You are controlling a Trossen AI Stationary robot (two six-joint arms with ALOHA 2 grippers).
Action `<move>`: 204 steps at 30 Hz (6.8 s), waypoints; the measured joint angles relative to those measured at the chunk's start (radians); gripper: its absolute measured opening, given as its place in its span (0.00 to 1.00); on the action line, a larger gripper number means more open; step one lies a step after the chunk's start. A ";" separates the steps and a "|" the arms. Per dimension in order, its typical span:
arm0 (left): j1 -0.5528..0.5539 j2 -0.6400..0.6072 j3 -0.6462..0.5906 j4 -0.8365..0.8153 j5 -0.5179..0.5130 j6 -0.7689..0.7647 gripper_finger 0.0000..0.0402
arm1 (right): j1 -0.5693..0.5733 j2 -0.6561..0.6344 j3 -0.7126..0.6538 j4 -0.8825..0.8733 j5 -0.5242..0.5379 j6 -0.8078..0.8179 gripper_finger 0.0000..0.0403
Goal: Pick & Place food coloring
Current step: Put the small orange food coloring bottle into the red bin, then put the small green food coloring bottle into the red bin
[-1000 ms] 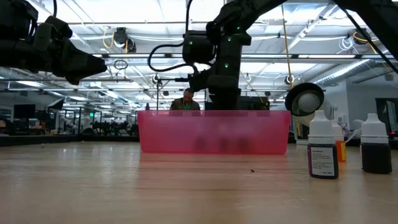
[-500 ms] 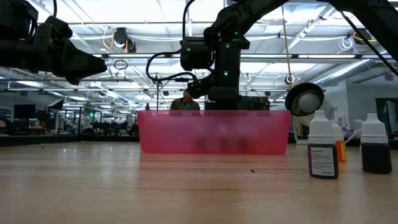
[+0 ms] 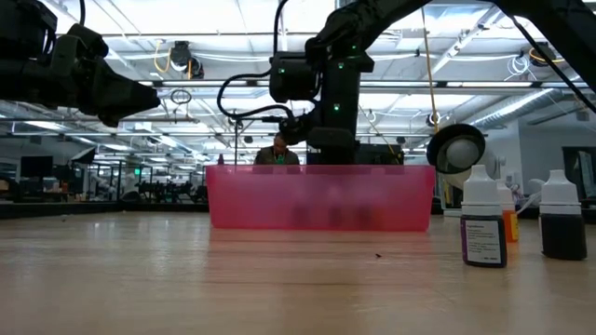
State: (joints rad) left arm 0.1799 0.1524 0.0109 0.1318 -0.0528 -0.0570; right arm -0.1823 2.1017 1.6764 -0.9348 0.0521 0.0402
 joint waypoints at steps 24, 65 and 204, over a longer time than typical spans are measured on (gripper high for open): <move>0.000 0.000 0.000 0.000 0.000 0.000 0.34 | 0.385 -0.265 -0.007 -0.515 0.095 0.737 0.26; 0.000 0.000 0.000 0.000 0.000 0.000 0.34 | 0.563 -0.265 -0.426 0.063 -0.055 0.879 0.42; 0.000 0.000 0.000 0.000 0.000 0.000 0.34 | 0.775 -0.416 -0.402 -0.002 -0.099 1.213 0.38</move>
State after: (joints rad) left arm 0.1798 0.1524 0.0105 0.1318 -0.0528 -0.0570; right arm 0.5930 1.6855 1.2739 -0.9367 -0.0471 1.2528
